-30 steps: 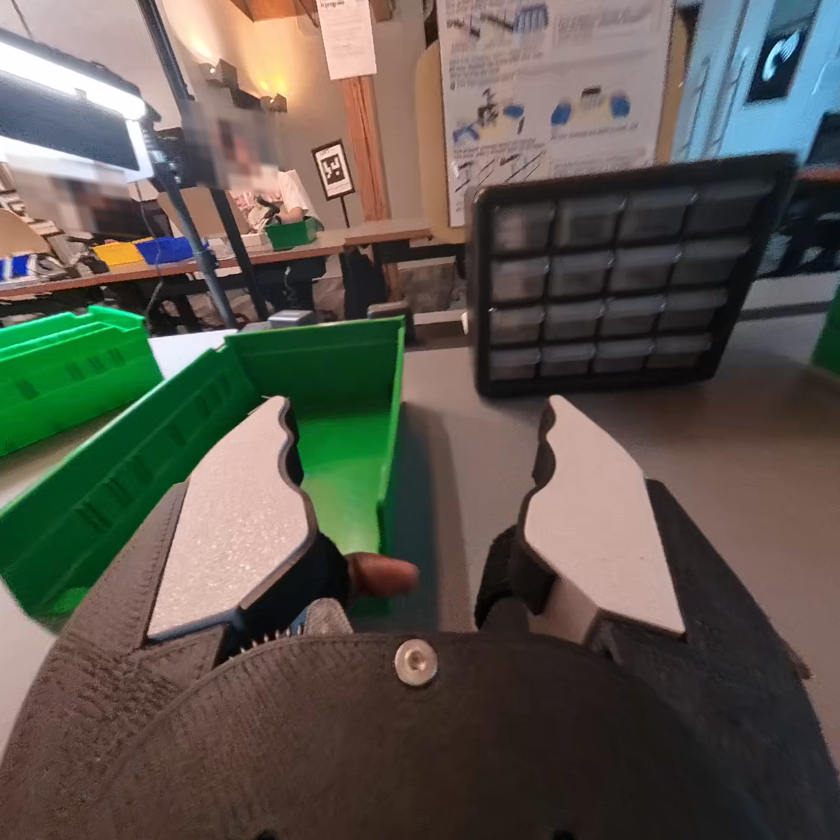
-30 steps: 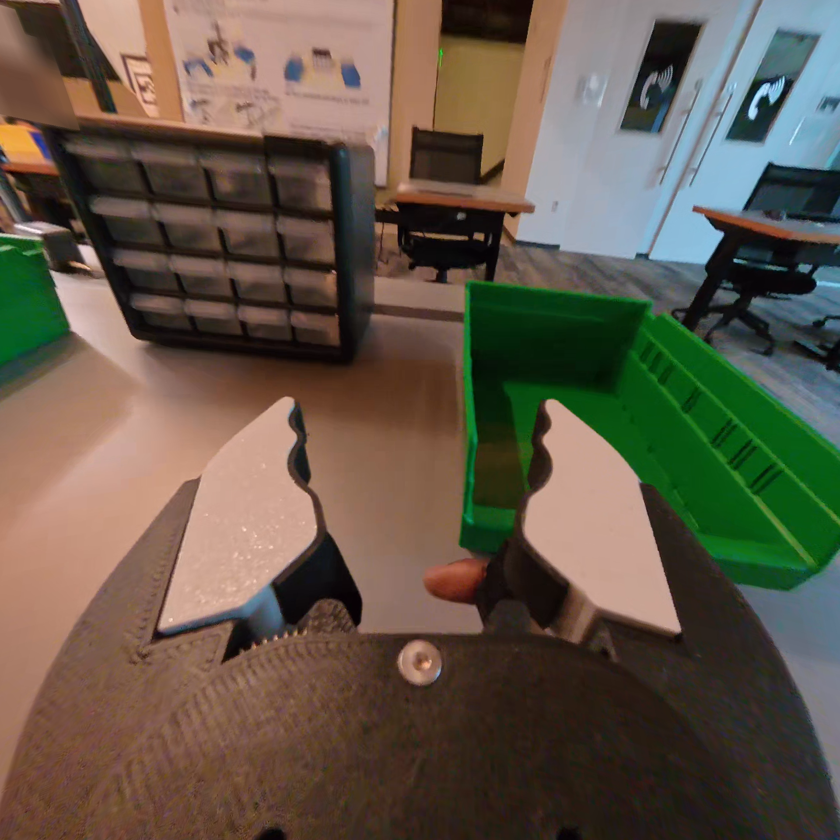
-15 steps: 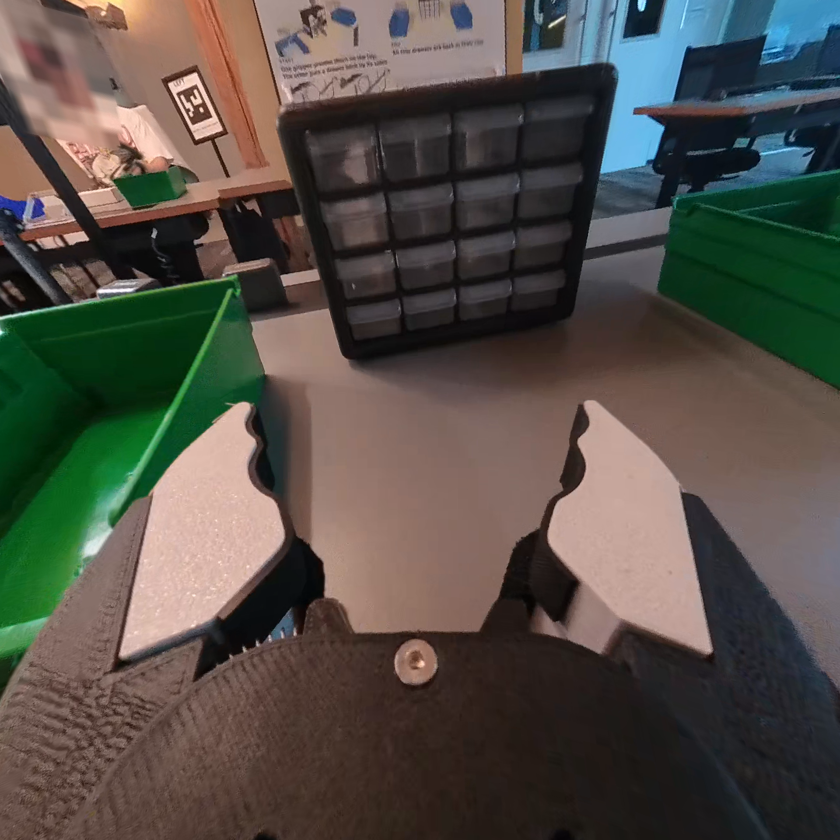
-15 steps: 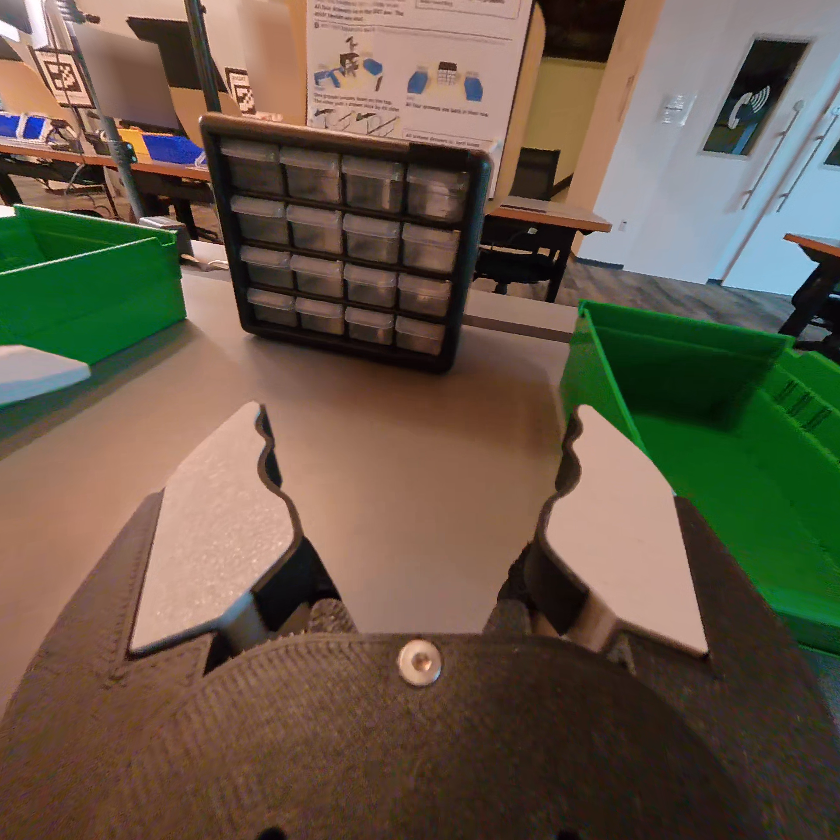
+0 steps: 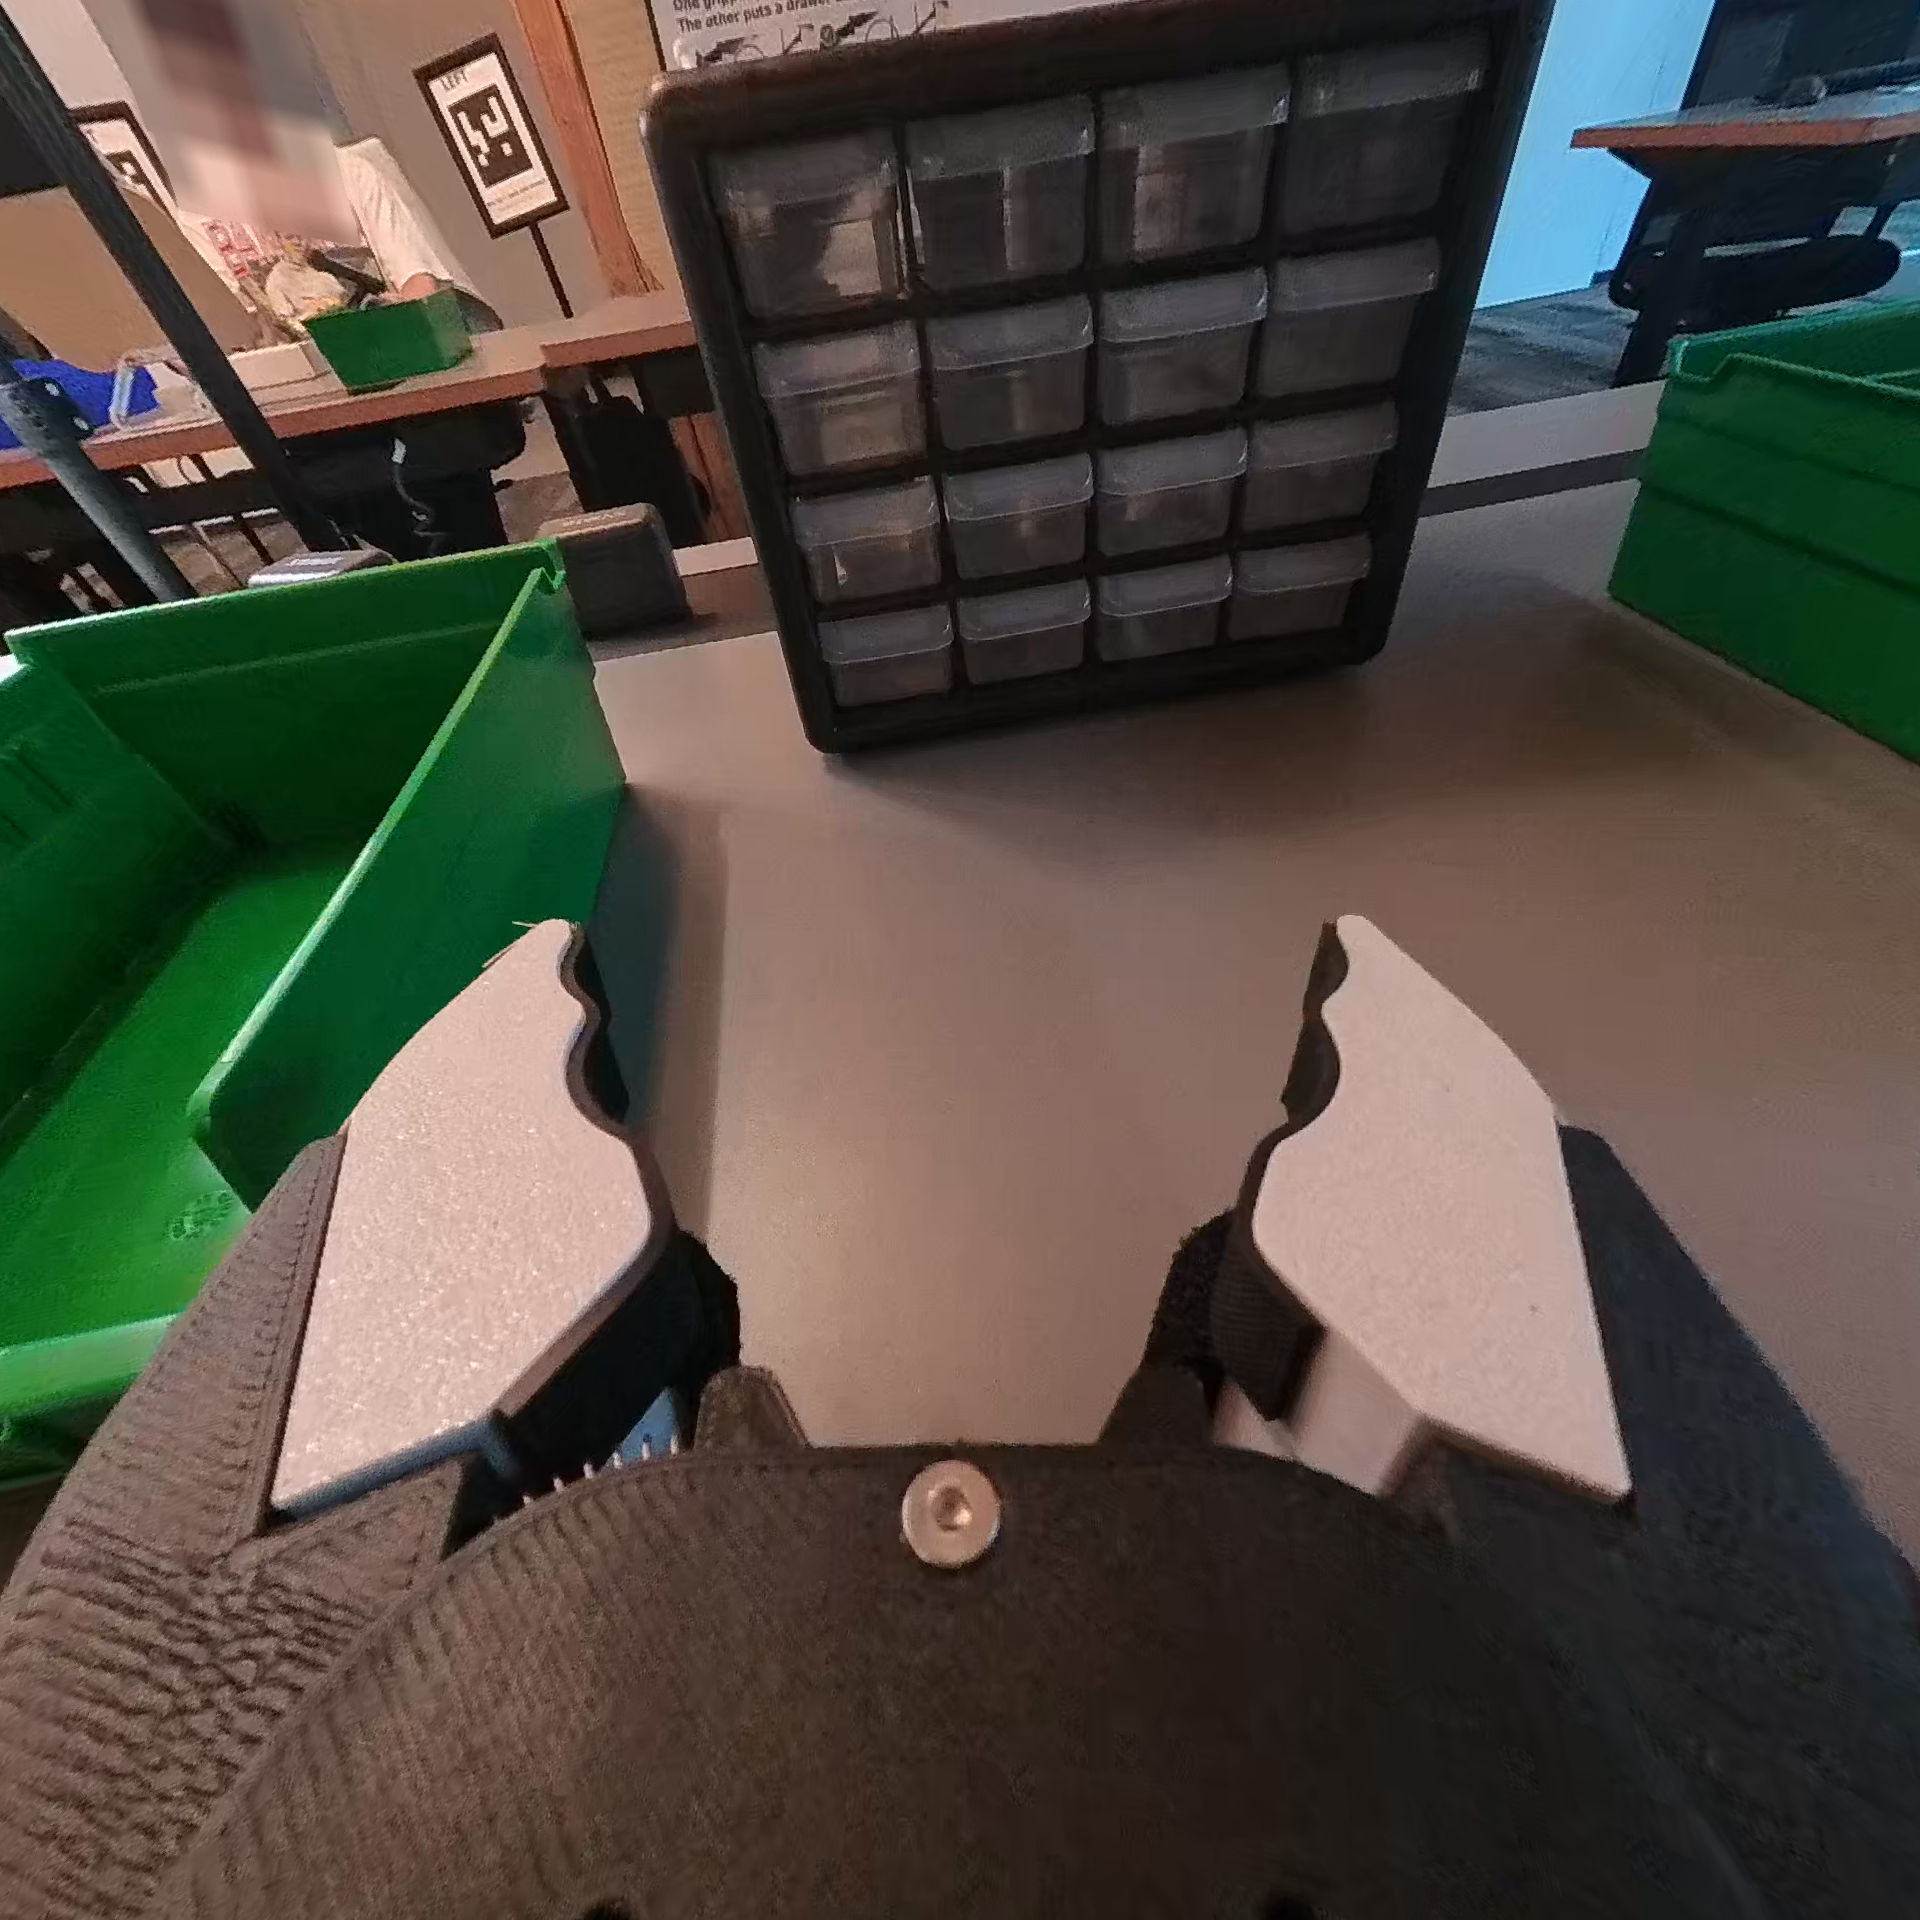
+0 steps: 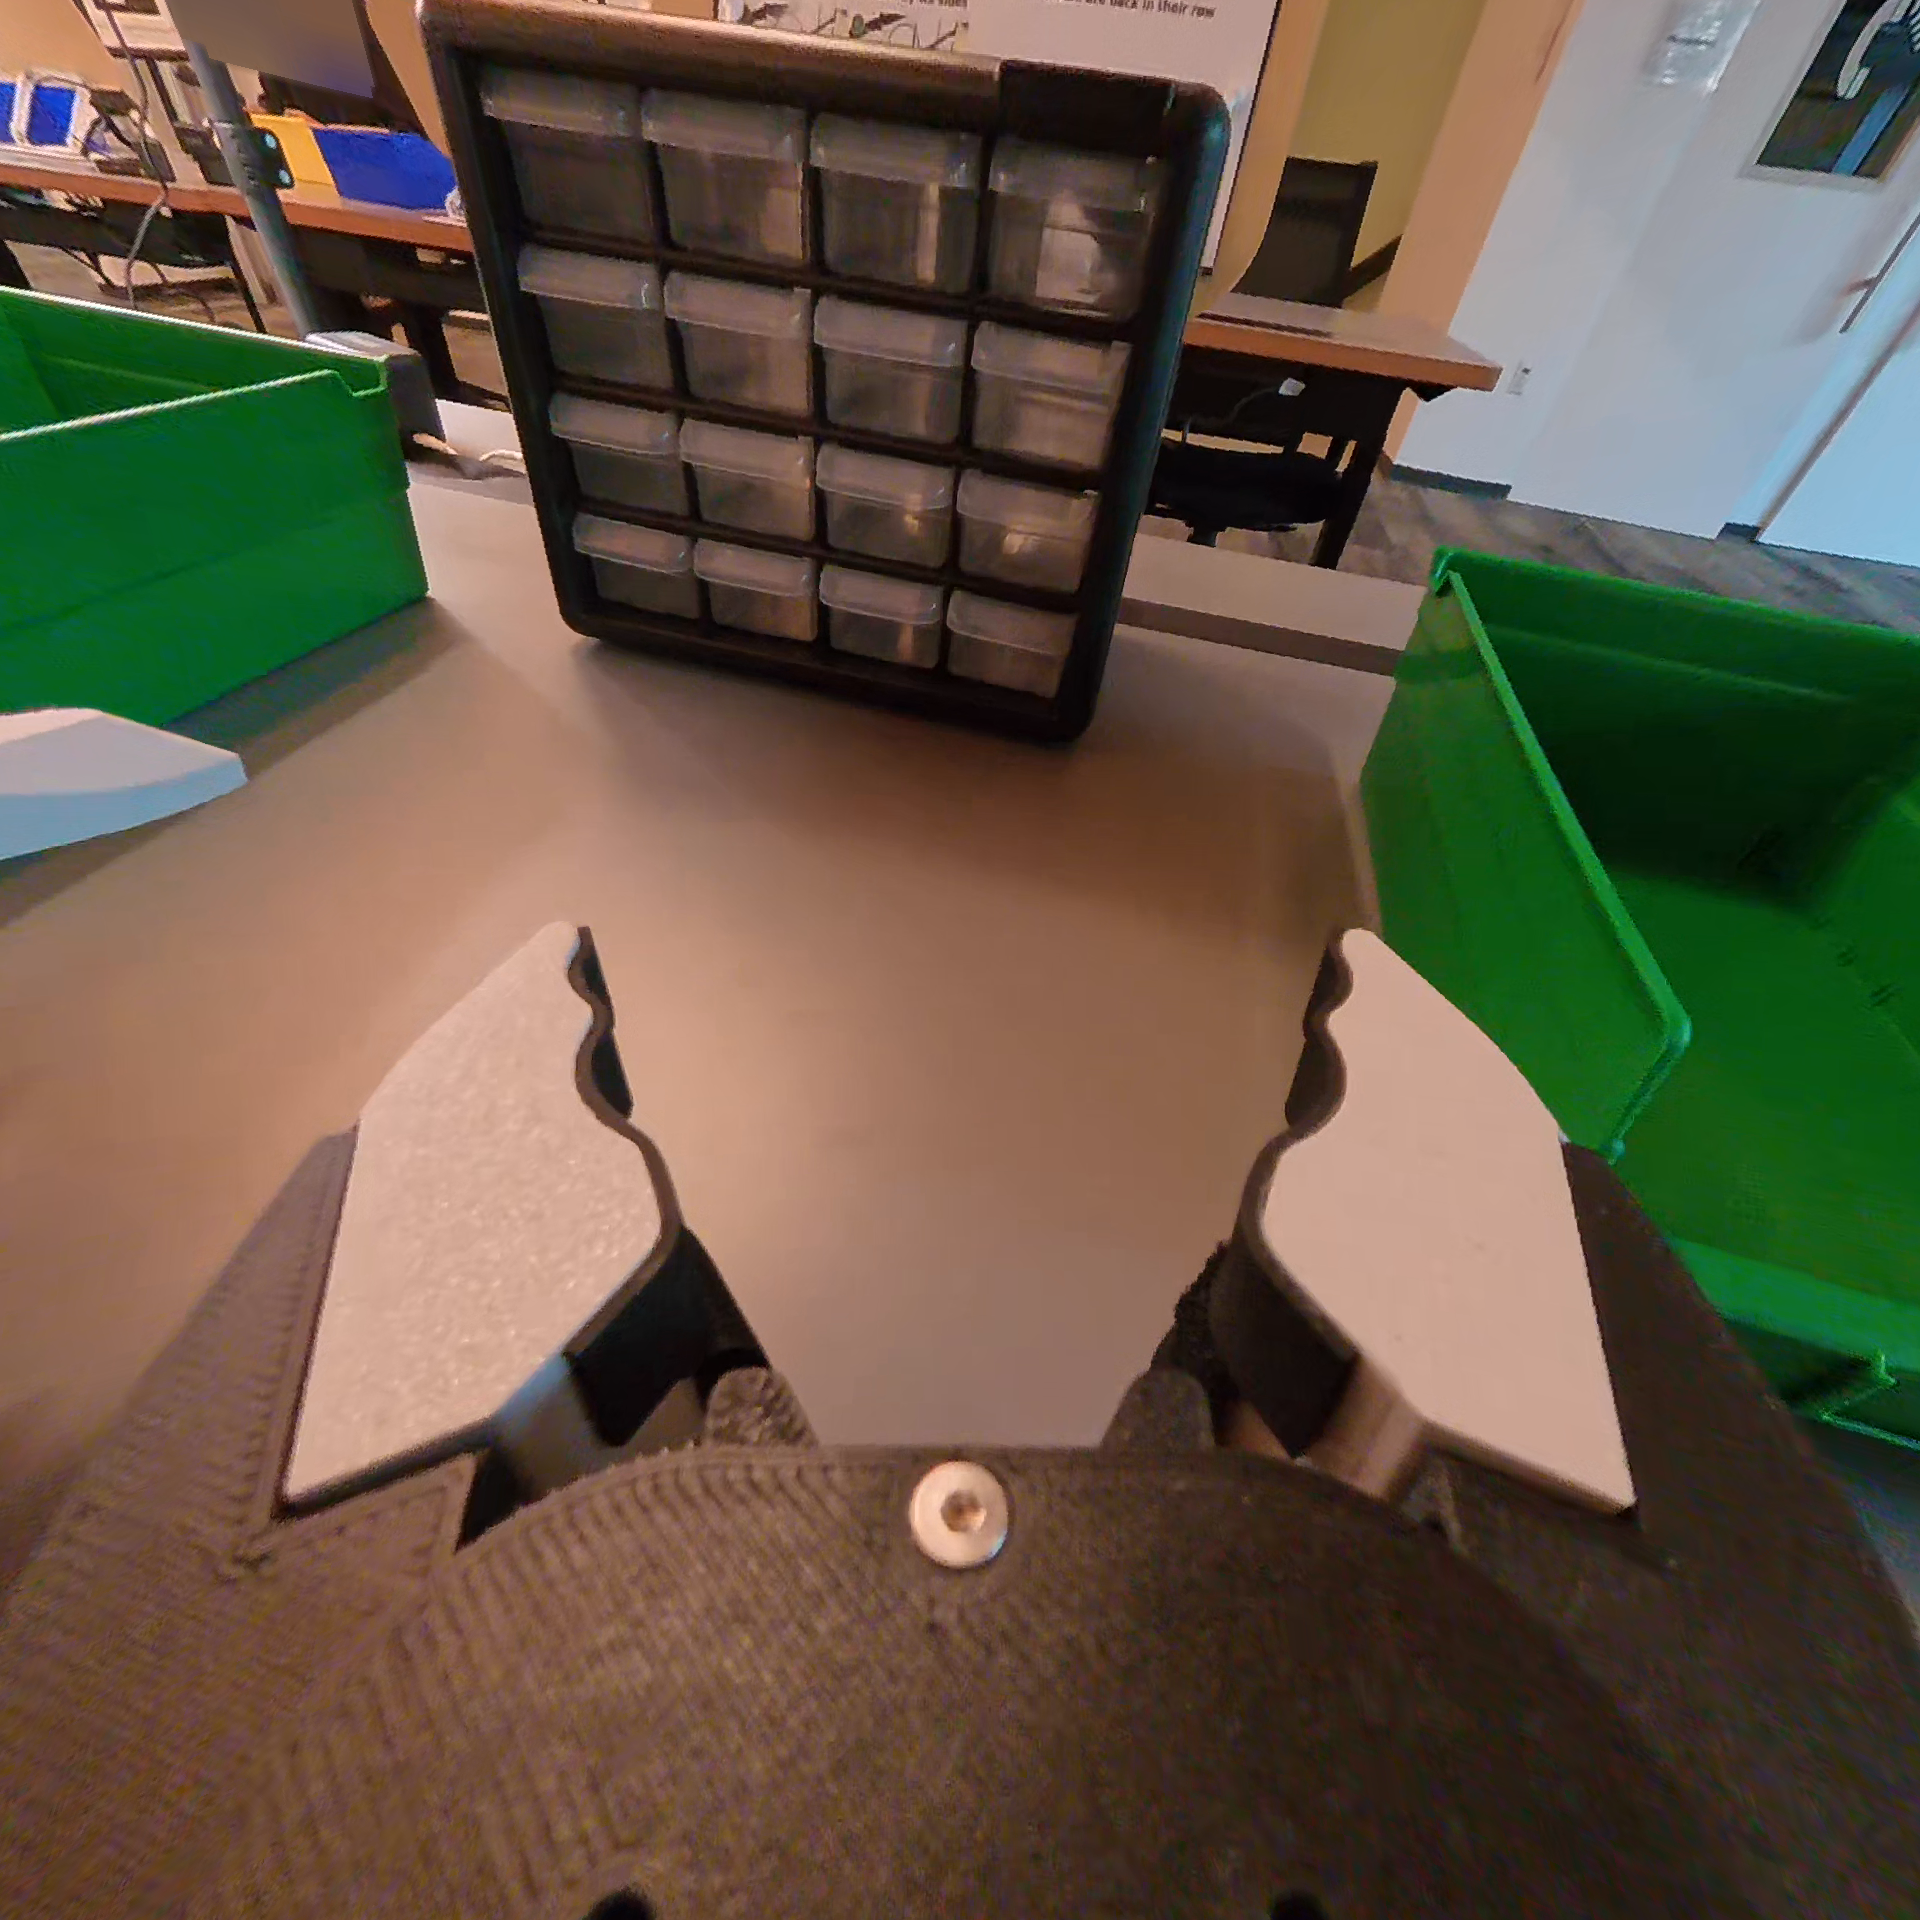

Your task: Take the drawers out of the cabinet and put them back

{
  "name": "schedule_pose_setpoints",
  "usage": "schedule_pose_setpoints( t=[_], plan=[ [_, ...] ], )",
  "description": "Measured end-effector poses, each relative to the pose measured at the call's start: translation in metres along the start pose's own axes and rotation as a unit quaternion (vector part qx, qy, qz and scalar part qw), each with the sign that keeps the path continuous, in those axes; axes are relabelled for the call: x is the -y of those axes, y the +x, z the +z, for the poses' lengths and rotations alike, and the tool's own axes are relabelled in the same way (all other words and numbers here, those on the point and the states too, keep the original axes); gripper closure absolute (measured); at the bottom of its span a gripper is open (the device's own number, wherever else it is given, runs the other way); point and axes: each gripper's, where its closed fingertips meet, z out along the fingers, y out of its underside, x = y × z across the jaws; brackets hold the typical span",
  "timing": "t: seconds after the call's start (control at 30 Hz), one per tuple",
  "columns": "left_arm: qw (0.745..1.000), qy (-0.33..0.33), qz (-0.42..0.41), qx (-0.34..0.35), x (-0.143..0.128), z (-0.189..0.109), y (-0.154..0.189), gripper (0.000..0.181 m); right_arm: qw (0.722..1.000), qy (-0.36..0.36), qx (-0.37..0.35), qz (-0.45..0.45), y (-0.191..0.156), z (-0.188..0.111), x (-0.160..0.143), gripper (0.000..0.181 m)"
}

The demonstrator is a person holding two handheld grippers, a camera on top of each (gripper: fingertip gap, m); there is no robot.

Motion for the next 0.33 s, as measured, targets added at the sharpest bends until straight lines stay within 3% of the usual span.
schedule_pose_setpoints(
  t=[0.33],
  plan=[
    [1.0, -0.01, 0.009, -0.006, -0.004, 0.0067, 0.0058, 0.056, 1.0, 0.001, 0.012, -0.003, -0.0069, 0.0057, 0.0026, 0.055]
  ],
)
